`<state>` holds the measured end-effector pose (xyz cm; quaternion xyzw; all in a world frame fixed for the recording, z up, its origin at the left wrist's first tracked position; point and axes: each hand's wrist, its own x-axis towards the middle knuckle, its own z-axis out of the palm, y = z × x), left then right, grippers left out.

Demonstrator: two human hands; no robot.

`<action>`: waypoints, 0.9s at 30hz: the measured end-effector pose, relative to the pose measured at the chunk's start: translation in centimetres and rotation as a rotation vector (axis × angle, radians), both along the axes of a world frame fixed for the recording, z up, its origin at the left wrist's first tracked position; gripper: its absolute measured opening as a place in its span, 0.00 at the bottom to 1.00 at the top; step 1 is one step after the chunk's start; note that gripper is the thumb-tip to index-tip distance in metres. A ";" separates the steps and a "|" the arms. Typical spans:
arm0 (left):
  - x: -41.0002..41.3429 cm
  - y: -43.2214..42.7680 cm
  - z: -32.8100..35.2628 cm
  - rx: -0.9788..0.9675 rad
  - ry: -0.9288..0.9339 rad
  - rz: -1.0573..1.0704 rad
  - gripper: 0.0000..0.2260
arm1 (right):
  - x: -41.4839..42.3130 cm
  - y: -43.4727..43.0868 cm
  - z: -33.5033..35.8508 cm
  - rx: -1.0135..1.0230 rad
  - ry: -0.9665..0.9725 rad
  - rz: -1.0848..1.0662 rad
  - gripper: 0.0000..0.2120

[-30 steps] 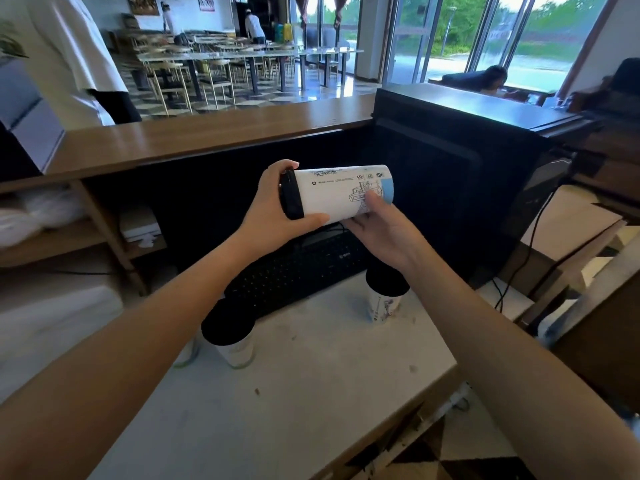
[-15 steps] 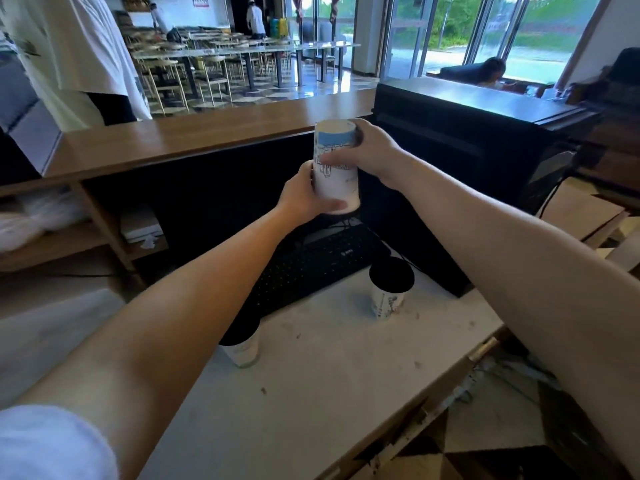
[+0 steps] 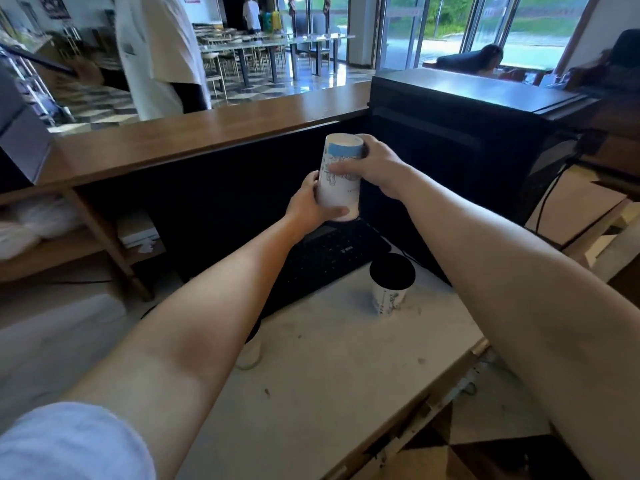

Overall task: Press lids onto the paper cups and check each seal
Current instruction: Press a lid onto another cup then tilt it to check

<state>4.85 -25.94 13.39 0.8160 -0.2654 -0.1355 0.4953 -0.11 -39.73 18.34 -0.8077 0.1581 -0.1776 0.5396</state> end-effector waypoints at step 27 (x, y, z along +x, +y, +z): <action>0.4 4.1 4.5 -0.512 0.600 -0.129 0.08 | -6.2 0.9 -1.8 0.078 0.180 0.382 0.15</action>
